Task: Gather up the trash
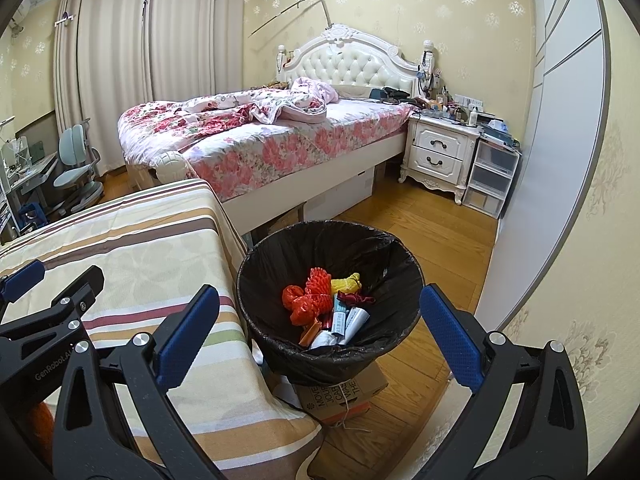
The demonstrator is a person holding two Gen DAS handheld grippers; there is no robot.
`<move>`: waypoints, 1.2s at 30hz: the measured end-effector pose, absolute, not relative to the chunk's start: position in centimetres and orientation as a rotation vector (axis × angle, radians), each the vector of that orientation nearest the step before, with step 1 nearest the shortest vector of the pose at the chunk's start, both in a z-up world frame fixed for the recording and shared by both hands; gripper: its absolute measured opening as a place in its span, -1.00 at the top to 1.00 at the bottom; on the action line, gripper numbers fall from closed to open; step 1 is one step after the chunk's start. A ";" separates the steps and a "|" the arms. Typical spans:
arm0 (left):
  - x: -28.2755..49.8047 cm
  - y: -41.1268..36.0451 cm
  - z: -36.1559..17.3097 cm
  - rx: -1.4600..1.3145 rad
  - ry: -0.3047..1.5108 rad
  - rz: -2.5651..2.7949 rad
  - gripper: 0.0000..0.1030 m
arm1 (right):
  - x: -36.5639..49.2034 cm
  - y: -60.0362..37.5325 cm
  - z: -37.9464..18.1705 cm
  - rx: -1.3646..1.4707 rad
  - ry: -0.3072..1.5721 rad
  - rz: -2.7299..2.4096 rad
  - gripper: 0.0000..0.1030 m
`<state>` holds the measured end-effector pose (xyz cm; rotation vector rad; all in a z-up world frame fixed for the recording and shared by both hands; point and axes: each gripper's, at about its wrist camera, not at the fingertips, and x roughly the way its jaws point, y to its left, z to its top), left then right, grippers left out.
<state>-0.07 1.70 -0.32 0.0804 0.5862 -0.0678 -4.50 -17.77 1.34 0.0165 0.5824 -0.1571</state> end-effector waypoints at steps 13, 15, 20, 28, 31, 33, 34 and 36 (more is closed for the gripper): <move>-0.1 1.6 0.0 0.096 0.575 -0.071 -0.65 | -4.5 -17.8 1.3 0.016 0.584 -0.156 -0.90; -0.2 1.6 0.1 0.095 0.567 -0.073 -0.65 | -4.5 -17.8 1.4 0.016 0.583 -0.156 -0.90; 0.0 1.7 0.4 0.094 0.557 -0.077 -0.65 | -4.5 -17.8 1.4 0.016 0.582 -0.157 -0.90; 0.0 1.8 0.4 0.084 0.563 -0.096 -0.65 | -4.4 -17.7 1.4 0.016 0.584 -0.156 -0.90; -0.2 2.1 0.5 0.068 0.566 -0.103 -0.65 | -4.4 -17.7 1.4 0.016 0.584 -0.155 -0.90; -0.1 2.1 0.6 0.059 0.564 -0.105 -0.65 | -4.4 -17.7 1.5 0.016 0.584 -0.155 -0.90; -0.1 2.2 0.6 0.054 0.562 -0.103 -0.65 | -4.4 -17.7 1.5 0.016 0.583 -0.156 -0.90; 0.0 2.4 0.8 0.044 0.560 -0.102 -0.65 | -4.4 -17.7 1.5 0.016 0.584 -0.156 -0.90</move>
